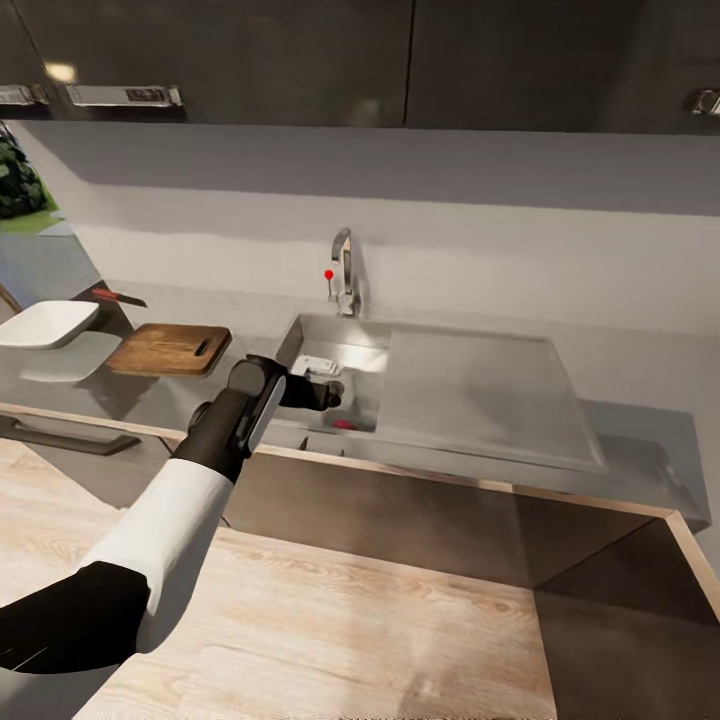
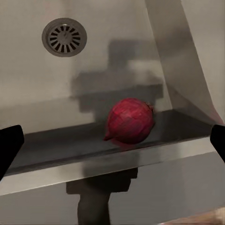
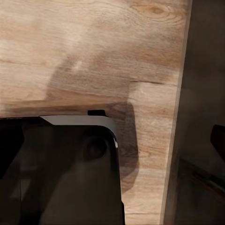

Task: In the kitchen, take the Vidalia onion out of the sink, dice it on the chopping board with the paring knife, put the diced onion into the bowl on the countertop, then place both the paring knife and the chopping board into the sink.

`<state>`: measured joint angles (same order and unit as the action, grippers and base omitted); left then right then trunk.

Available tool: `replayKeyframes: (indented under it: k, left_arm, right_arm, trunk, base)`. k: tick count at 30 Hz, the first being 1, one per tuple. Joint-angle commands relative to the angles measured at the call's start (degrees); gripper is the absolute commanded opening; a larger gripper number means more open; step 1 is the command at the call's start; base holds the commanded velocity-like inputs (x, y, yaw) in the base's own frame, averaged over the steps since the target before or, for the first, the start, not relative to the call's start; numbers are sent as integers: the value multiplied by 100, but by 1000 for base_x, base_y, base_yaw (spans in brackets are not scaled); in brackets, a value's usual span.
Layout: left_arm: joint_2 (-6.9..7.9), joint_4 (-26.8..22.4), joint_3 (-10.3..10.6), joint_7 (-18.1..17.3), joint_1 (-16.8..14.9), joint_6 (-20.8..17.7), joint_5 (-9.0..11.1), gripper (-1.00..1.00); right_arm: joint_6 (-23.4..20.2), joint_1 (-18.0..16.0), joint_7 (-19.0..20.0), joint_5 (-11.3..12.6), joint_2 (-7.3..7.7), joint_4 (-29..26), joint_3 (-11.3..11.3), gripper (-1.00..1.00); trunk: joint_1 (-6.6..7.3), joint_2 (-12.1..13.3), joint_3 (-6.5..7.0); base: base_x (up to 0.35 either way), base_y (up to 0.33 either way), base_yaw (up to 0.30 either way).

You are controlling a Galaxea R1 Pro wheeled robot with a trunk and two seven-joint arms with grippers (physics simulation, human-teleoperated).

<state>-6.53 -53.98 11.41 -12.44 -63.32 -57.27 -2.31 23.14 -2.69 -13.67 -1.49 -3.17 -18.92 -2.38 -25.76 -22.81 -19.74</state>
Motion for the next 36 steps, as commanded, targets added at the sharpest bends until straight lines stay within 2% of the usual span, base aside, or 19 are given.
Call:
replayKeyframes:
  k: [1, 15, 30, 36]
  left_arm:
    - [-2, 8, 1, -25, -5, -21, -25, 100]
    - [19, -4, -31, -27, -5, -21, -33, 100]
    - [-1, 189, -25, -30, -5, -19, -23, 100]
    - [-9, 202, -25, -30, -5, 60, -14, 100]
  right_arm:
    - [6, -3, -48, -16, 1, 3, -25, 100]
    - [6, -3, -48, -9, 1, 3, -25, 100]
    - [6, -3, -48, -9, 1, 3, -25, 100]
    - [6, -3, -48, -9, 1, 3, -25, 100]
  trunk:
    - [-3, -10, -19]
    - [-3, -10, -148]
    - [-3, -10, -285]
    - [-3, -10, -341]
  base:
    - [0, 0, 0]
    - [72, 0, 0]
    - [9, 0, 0]
    - [175, -39, 0]
